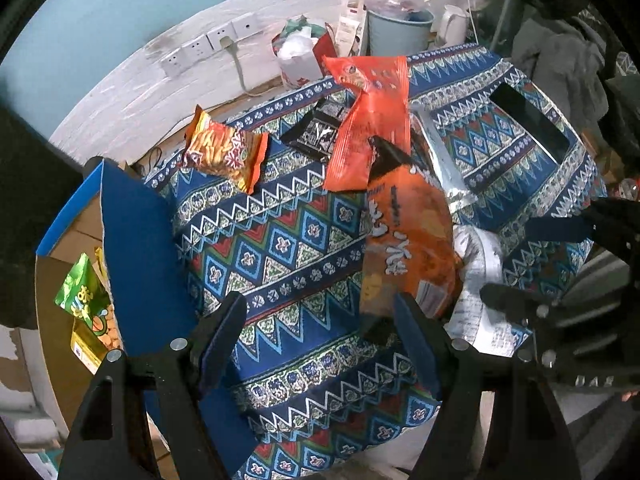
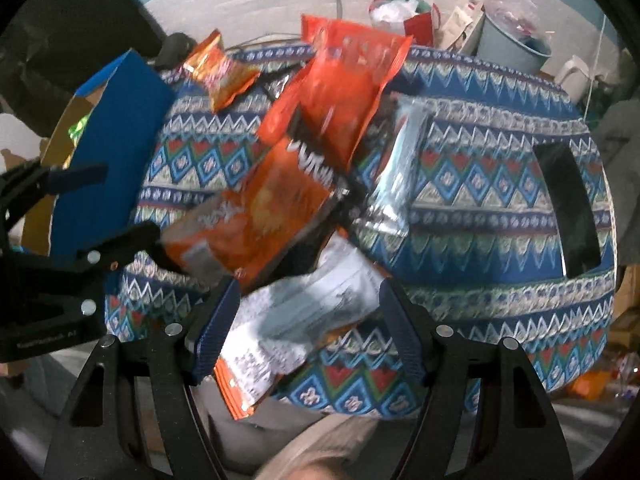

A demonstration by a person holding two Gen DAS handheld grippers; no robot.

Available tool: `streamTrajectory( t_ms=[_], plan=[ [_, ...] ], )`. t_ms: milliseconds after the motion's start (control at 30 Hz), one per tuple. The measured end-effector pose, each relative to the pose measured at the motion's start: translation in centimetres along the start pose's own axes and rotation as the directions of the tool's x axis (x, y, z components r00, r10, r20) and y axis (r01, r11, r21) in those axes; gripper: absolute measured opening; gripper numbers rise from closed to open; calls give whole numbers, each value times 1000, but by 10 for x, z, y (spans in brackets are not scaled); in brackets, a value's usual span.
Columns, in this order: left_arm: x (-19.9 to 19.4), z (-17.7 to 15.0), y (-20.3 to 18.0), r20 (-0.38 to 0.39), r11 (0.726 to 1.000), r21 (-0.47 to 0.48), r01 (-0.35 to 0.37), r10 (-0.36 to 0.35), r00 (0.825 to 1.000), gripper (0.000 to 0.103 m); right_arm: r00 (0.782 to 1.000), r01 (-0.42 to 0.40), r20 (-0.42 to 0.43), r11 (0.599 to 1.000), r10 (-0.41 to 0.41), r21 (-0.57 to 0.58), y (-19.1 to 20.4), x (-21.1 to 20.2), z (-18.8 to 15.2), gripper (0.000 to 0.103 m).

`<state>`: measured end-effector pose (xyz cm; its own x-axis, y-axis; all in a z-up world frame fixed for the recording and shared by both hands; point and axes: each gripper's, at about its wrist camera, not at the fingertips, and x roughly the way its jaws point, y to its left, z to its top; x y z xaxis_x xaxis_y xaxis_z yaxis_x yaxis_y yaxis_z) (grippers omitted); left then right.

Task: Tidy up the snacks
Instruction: 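Grasp the orange chip bag with the left tool while the right tool grasps the white printed bag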

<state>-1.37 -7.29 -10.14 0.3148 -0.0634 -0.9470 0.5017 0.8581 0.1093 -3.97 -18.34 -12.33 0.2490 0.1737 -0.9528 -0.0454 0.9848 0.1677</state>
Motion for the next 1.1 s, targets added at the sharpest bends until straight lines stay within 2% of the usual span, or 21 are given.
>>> streamTrajectory(
  t_ms=[200, 400, 600, 700, 800, 900, 1100],
  plan=[
    [5, -9, 7, -17, 1000, -14, 2, -2, 1000, 77, 1000, -19, -22, 999, 18, -46, 17, 5, -11, 72],
    [6, -9, 10, -25, 1000, -25, 1, -2, 1000, 77, 996, 39, -73, 992, -48, -117, 24, 22, -21, 72],
    [7, -5, 6, -27, 1000, -13, 9, -9, 1000, 77, 986, 127, -93, 984, -139, -127, -3, 29, -24, 72],
    [8, -1, 3, -27, 1000, -11, 24, -24, 999, 78, 978, 182, -86, 979, -190, -97, -27, 27, -24, 72],
    [10, 3, 0, -27, 999, -18, 43, -44, 999, 82, 974, 202, -95, 978, -206, -49, -48, 25, -24, 72],
    [15, 6, -3, -40, 997, -29, 74, -75, 996, 82, 975, 198, -101, 980, -197, 3, -65, 21, -23, 72],
    [18, 14, -10, -28, 993, -49, 110, -112, 993, 82, 997, 76, -13, 993, -75, 91, -74, -3, -13, 77]
  ],
)
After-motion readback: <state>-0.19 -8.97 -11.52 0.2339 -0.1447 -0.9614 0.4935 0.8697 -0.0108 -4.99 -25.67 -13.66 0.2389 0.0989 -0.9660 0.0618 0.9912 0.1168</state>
